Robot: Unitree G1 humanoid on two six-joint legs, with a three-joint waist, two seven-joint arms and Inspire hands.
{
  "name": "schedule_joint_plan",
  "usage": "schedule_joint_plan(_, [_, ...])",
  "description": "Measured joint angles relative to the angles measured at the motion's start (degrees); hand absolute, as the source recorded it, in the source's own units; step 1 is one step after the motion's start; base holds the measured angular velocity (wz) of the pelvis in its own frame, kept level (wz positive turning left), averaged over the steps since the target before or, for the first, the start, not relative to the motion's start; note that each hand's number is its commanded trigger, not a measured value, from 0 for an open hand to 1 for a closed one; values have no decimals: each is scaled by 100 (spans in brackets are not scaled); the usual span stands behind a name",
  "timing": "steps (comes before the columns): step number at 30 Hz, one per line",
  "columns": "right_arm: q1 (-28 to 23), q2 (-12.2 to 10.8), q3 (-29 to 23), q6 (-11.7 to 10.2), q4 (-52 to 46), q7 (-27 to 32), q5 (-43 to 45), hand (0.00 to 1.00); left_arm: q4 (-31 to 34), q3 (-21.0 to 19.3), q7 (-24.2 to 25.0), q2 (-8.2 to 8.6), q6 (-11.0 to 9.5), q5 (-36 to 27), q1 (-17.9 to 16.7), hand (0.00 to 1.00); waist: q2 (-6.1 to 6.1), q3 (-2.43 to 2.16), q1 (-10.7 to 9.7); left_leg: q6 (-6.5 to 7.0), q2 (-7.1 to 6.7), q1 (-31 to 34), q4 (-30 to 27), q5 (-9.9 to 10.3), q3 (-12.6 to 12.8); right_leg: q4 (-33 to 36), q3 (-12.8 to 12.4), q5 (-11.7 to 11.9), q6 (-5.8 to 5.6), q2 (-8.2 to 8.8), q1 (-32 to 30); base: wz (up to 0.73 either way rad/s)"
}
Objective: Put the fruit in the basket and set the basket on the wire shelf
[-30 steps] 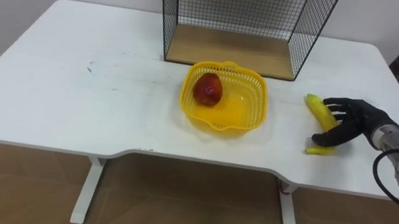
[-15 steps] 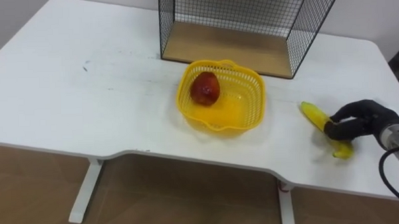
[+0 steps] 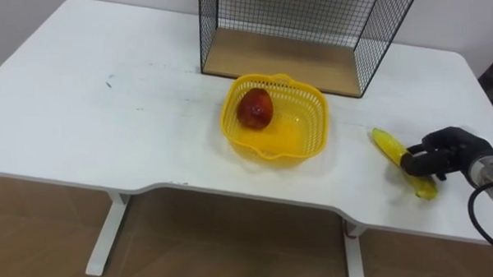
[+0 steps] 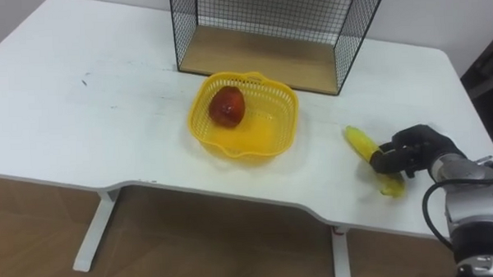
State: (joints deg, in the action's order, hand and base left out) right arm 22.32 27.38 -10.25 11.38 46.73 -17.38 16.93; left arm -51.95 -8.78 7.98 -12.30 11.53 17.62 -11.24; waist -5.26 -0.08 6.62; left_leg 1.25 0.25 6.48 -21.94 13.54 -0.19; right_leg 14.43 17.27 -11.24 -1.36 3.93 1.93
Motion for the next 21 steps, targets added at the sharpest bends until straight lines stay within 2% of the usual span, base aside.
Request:
schedule_joint_plan(5, [-5, -5, 46, 74, -15, 182, -635, 100, 9, 12, -8, -13, -44, -131, 81, 0, 4, 7, -18, -1, 1, 14, -5, -2, 14, 0, 2, -1, 2, -1, -10, 0])
schedule_joint_plan(9, [-4, -15, 61, 75, -111, 306, -786, 100, 7, 74, -48, -15, -98, -238, 94, 0, 11, 7, -9, 1, 11, 30, 18, -8, 69, 44, -54, -1, 2, 4, -80, -7])
schedule_joint_plan(11, [-5, -28, 102, 75, -480, 408, -785, 100, 20, 103, -59, -6, -135, -243, 36, 0, 57, 31, -34, 2, 13, 28, 37, -9, 113, 47, -98, -1, 1, 6, -99, -9])
schedule_joint_plan(14, [-12, -28, 213, 55, -984, 613, -789, 100, 19, 104, -127, -7, -203, -259, 37, 0, 106, 30, -54, 2, 14, 16, 56, -8, 118, 34, -117, -1, 1, 1, -98, -2])
schedule_joint_plan(21, [-39, -42, 247, -172, -1974, 901, -883, 100, 16, 103, -183, 3, -461, -455, 14, 0, 162, 16, -48, 2, 10, -31, 111, -9, 137, 14, -137, 1, 0, 1, -49, 0])
